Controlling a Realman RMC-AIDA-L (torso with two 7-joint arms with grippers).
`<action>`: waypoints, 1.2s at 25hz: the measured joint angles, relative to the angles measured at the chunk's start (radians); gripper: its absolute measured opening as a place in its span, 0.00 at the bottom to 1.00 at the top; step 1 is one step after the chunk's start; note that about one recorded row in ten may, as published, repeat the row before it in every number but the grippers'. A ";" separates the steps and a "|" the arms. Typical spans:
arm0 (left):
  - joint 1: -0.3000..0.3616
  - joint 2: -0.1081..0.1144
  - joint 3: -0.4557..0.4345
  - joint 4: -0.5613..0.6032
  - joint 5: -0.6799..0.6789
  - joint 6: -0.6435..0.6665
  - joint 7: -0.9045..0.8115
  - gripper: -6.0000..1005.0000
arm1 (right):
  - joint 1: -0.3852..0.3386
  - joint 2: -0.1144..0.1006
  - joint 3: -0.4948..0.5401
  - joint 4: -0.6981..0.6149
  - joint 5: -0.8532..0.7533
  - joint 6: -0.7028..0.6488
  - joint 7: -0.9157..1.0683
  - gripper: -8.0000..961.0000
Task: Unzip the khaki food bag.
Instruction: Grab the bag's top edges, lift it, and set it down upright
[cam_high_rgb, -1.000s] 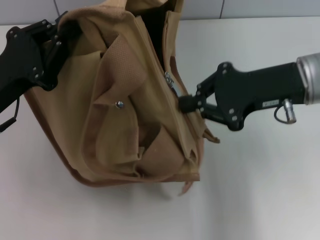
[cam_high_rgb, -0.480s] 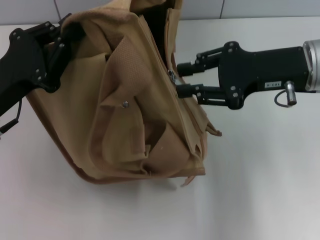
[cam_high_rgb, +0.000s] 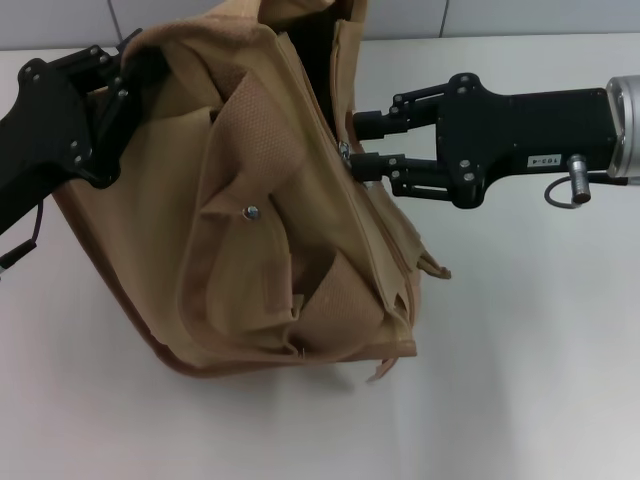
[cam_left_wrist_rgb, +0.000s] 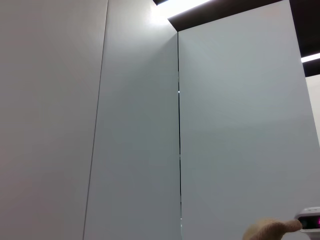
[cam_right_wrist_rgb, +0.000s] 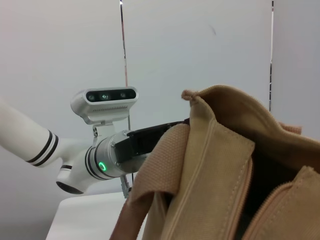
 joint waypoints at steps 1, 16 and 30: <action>0.000 0.000 0.000 0.000 0.000 0.000 0.000 0.07 | 0.002 0.000 -0.003 0.002 -0.003 0.000 0.002 0.41; -0.007 -0.001 0.000 0.000 0.000 0.003 0.002 0.07 | 0.049 -0.001 -0.006 0.066 -0.074 -0.002 0.030 0.40; -0.012 -0.002 0.000 -0.001 0.004 0.003 0.002 0.07 | 0.071 -0.001 -0.071 0.068 -0.095 -0.011 0.030 0.23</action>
